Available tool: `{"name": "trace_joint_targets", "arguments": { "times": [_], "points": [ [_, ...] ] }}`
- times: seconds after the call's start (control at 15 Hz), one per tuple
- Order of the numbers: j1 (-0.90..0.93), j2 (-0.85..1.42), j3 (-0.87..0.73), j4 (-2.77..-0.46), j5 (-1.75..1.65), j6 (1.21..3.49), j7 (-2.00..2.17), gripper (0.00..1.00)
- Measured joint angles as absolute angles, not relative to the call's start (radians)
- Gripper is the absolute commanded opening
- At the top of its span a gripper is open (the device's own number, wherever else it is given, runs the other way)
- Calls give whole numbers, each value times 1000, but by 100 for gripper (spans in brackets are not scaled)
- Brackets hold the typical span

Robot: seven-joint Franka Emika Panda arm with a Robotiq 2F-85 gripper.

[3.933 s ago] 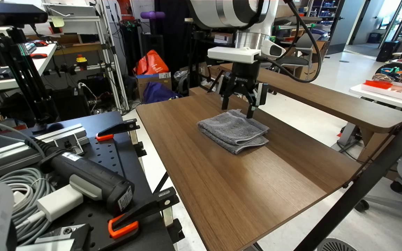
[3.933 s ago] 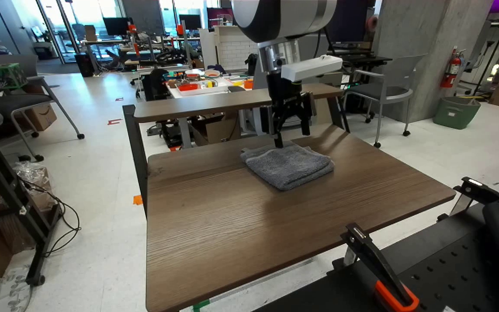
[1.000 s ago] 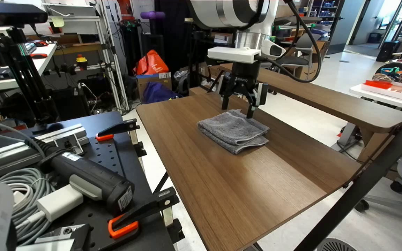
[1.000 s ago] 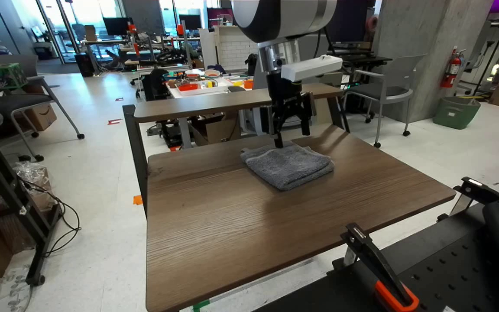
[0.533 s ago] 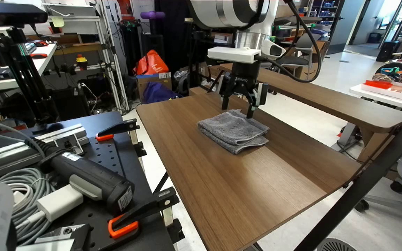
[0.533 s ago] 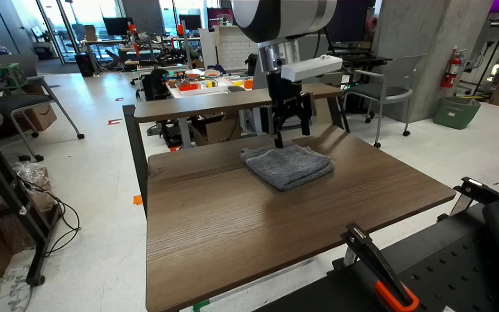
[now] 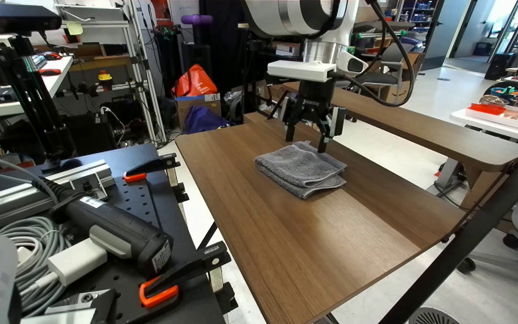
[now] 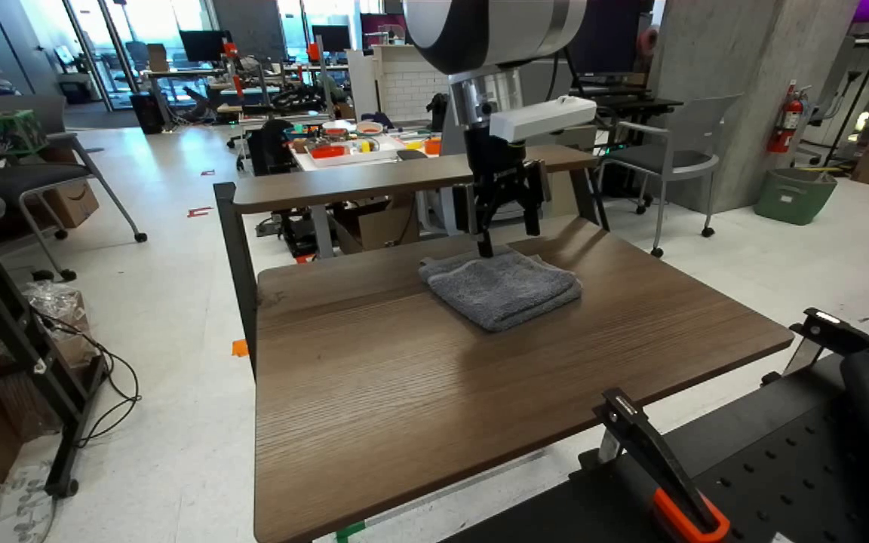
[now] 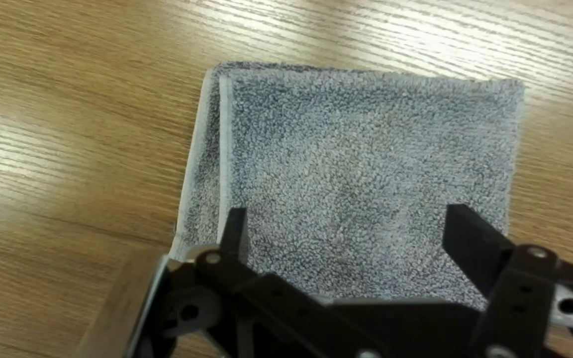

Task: Move the towel

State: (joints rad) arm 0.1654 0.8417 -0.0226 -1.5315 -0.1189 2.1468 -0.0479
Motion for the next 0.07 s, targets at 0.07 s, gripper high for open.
{"name": "trace_joint_targets", "arguments": {
  "times": [0.07],
  "points": [
    [165, 842, -23, -1532, -119, 2147, -48, 100]
  ]
}}
